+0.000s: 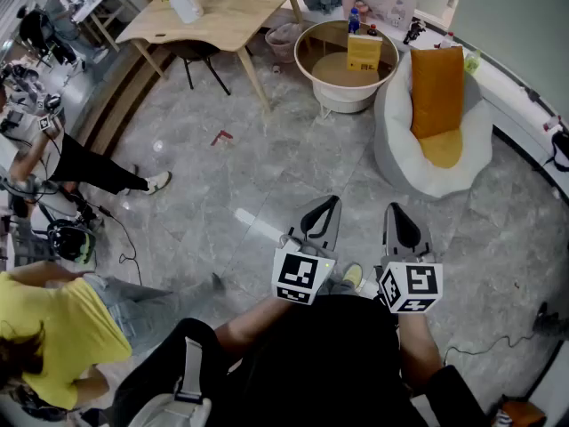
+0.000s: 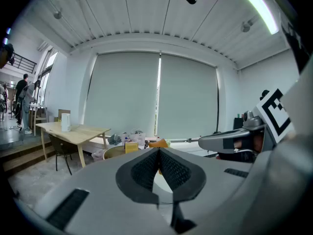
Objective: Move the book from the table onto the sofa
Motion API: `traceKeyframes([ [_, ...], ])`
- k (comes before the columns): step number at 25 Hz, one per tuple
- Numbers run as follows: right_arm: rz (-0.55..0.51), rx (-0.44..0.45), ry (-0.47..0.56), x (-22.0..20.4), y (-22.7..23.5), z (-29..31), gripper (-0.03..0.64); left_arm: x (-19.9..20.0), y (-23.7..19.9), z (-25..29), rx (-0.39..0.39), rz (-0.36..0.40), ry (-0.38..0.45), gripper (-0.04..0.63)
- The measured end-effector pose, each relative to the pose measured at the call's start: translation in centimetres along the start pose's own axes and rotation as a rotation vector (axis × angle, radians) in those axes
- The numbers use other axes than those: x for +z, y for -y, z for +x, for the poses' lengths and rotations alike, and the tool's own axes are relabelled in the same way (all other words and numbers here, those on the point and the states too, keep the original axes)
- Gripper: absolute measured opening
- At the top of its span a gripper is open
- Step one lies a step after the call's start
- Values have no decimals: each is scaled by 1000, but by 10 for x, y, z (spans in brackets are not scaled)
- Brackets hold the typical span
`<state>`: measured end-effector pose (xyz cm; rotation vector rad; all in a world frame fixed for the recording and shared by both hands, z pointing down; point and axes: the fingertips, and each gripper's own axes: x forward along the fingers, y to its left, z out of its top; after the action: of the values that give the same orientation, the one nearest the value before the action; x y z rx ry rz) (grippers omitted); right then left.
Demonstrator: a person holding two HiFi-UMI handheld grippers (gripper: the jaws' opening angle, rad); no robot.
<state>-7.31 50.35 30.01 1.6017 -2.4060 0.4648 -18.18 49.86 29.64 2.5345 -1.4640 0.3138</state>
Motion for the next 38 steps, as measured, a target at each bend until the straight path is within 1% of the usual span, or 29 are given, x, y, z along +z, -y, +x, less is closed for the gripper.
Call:
traceKeyframes([
  [2, 11, -10, 34, 14, 2, 18, 9, 9, -23, 8, 22, 18, 29, 9],
  [5, 15, -2, 63, 30, 2, 41, 9, 20, -49, 17, 62, 31, 66, 9],
  [10, 17, -6, 59, 31, 9, 41, 9, 22, -51, 24, 59, 33, 70, 9],
  [16, 81, 37, 75, 33, -4, 43, 9, 22, -72, 15, 73, 16, 78, 9],
  [19, 46, 103, 62, 33, -26, 50, 8, 21, -87, 9, 76, 10, 79, 9],
  [21, 7, 115, 49, 31, -38, 55, 8, 19, -95, 5, 81, 7, 73, 9],
  [26, -7, 115, 40, 30, -55, 65, 8, 17, -113, -5, 79, 0, 82, 9],
  [28, -13, 102, 33, 31, -57, 66, 8, 14, -116, -5, 78, -5, 79, 9],
  [34, -20, 69, 36, 37, -53, 74, 8, 16, -121, -5, 70, -11, 95, 9],
  [38, -9, 45, 36, 37, -41, 84, 8, 11, -122, 5, 60, -4, 89, 9],
])
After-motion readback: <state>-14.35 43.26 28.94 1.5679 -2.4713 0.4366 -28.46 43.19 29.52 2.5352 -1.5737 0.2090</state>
